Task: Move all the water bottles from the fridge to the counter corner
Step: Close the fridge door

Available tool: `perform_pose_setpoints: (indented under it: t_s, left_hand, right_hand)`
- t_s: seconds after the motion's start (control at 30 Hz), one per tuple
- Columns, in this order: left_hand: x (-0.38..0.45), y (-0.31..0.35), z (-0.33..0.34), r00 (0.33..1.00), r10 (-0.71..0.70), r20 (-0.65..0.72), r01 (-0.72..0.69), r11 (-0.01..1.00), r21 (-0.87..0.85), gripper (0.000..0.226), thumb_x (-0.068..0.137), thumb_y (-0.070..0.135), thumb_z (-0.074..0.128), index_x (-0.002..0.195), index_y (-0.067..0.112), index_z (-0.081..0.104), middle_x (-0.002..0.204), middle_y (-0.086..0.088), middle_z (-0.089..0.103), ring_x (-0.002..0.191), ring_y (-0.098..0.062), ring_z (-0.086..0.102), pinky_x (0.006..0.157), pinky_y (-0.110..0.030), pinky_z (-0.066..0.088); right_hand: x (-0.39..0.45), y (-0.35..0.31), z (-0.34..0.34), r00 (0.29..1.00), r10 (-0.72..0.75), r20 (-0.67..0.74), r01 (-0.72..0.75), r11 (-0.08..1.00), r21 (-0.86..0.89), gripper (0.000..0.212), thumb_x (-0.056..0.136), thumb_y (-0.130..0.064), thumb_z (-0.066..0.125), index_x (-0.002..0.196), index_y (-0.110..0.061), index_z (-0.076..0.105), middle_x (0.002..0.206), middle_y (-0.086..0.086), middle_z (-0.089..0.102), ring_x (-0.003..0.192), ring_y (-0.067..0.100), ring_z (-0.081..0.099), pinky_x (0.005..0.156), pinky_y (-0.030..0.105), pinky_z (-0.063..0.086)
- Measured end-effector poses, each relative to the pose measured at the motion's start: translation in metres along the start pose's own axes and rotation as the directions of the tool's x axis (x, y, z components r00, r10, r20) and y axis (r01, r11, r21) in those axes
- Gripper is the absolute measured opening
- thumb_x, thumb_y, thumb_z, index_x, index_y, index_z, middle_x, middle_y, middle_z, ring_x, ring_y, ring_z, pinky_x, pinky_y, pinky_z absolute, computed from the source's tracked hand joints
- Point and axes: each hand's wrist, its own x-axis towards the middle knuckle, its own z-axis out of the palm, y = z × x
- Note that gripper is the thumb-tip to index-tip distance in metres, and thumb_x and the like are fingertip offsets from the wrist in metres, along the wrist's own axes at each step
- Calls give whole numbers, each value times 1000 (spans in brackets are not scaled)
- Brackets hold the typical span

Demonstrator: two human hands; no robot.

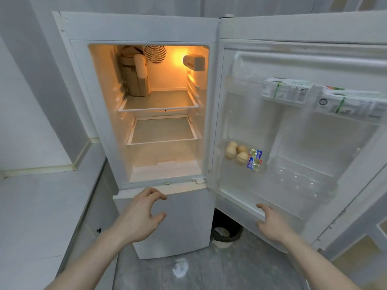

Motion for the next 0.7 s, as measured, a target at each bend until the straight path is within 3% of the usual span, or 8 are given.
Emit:
perform_pose_setpoints:
  t_s: [0.13,0.27,0.33,0.4,0.5,0.7]
  left_hand:
    - [-5,-11,9,999,-48,21,49,999,-11,43,90,44,67,131,35,58,133,21,45,121,-5,51,97,-20,39]
    - [-27,-14,19,989,-146,18,146,988,-58,40,90,43,68,128,38,57,134,23,45,93,-3,56,93,-19,40]
    - [-37,-16,24,979,-203,-11,202,977,-64,39,90,43,68,128,38,58,135,23,45,109,0,55,97,-20,41]
    - [-46,-17,28,969,-243,-42,240,969,-63,39,90,44,69,127,39,59,134,24,46,117,0,55,101,-22,43]
    - [-60,-11,33,954,-291,-66,287,956,-65,39,89,41,71,126,38,60,132,24,48,123,-1,52,102,-21,41]
    - [-90,10,48,939,-336,-70,333,941,-59,38,92,39,69,129,36,59,133,24,44,124,0,48,98,-16,35]
  right_hand:
    - [23,16,17,996,51,77,-46,996,-71,68,93,-20,58,157,-24,38,157,10,44,141,30,49,113,38,42]
    - [30,14,33,982,18,190,3,994,-110,65,88,-24,55,152,-22,43,150,8,54,134,24,56,108,32,45]
    - [40,19,38,979,6,205,18,993,-116,68,80,-31,50,148,-23,46,143,6,61,127,24,62,103,34,50]
    - [48,20,42,976,-5,216,38,988,-152,59,85,-29,51,144,-24,45,140,5,63,123,24,64,100,35,52]
    - [46,10,46,974,-26,224,76,973,-220,47,95,-29,52,140,-21,40,140,6,57,122,27,63,94,36,53]
    - [40,-10,64,954,-122,275,170,973,-157,45,95,-26,59,135,-14,42,134,11,57,117,31,62,93,39,54]
